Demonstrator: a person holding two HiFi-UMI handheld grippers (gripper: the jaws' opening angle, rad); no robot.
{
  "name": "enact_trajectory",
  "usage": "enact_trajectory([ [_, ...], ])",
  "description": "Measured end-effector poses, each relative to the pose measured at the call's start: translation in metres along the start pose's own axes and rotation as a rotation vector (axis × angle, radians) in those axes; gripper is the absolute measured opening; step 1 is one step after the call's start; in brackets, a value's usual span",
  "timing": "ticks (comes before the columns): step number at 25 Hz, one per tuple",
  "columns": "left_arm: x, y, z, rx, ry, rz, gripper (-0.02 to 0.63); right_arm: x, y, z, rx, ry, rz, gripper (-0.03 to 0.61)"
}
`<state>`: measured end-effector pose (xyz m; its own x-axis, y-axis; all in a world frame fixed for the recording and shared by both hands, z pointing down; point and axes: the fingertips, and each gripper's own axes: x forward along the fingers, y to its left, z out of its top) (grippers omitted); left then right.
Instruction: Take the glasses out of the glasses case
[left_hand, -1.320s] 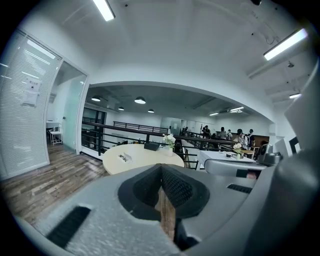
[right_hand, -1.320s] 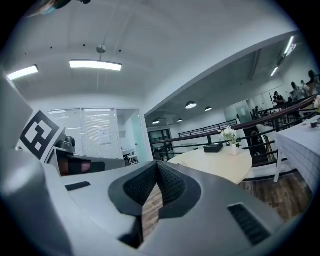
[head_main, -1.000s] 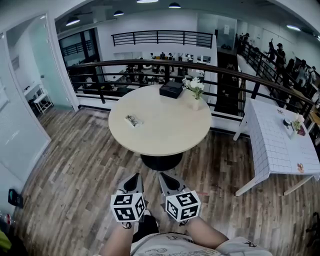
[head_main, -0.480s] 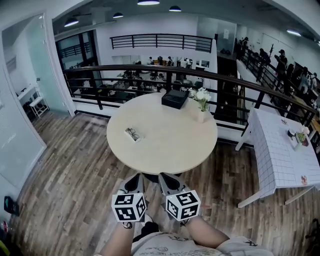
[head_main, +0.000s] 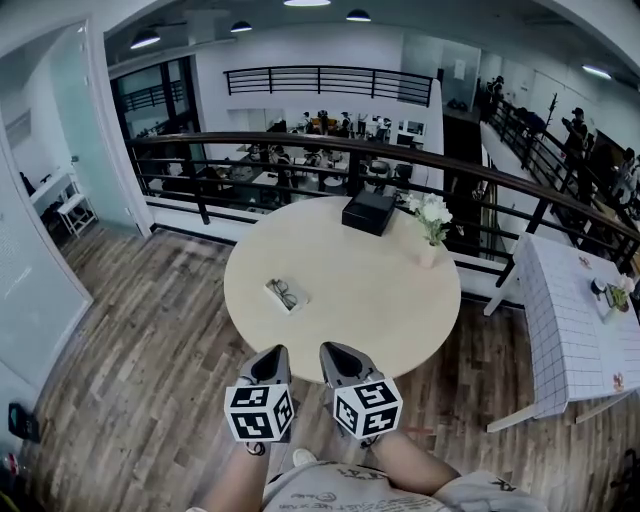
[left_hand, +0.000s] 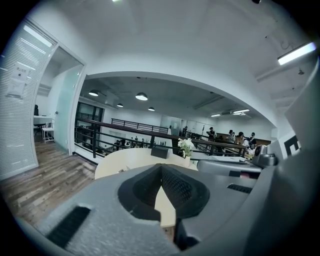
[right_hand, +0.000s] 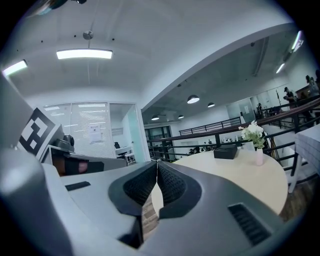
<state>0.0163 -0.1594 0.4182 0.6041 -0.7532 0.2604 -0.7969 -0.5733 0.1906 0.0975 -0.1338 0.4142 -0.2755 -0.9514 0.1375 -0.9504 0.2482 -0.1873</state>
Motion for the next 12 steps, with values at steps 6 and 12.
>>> enact_trajectory([
  [6,0.031,0.046,0.001,-0.038,0.01,-0.004,0.012,0.055,-0.005,-0.006,0.003,0.028,-0.036,0.017],
  [12,0.047,0.079,-0.006,-0.083,0.035,-0.007,0.013,0.092,-0.009,-0.023,-0.009,0.103,-0.058,0.017],
])
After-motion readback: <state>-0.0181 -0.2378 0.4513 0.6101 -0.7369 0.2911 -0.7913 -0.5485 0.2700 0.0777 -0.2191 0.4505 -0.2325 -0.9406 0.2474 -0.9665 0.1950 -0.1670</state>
